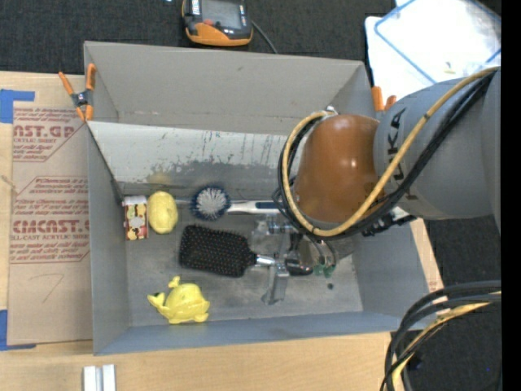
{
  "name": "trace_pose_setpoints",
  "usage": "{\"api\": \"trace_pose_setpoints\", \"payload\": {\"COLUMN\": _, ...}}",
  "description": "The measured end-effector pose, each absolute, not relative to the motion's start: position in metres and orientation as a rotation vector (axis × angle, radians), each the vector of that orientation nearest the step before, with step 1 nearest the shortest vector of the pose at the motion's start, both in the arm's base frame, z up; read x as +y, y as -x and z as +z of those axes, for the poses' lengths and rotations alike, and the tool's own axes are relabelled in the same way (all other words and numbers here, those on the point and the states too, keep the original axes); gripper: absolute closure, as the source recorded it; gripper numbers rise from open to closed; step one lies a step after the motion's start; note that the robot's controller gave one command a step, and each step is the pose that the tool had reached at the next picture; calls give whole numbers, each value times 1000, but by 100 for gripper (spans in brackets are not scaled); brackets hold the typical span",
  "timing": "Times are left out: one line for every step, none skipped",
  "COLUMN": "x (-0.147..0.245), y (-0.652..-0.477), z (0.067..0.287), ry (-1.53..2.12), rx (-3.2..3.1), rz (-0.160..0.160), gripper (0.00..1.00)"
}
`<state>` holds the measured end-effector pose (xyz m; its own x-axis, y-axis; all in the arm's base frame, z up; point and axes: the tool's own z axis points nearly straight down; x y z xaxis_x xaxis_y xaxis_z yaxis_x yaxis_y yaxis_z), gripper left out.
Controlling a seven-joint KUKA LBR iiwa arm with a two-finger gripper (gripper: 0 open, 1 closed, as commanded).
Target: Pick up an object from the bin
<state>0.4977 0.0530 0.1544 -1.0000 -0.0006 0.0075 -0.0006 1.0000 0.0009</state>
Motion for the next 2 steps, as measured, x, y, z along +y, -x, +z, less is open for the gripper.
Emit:
{"api": "trace_pose_setpoints", "payload": {"x": 53, "y": -500, "z": 158, "ry": 0, "rx": -3142, "rz": -2, "gripper": 0}}
{"api": "trace_pose_setpoints", "payload": {"x": 119, "y": -538, "z": 71, "ry": 152, "rx": -3144, "rz": -7, "gripper": 0}}
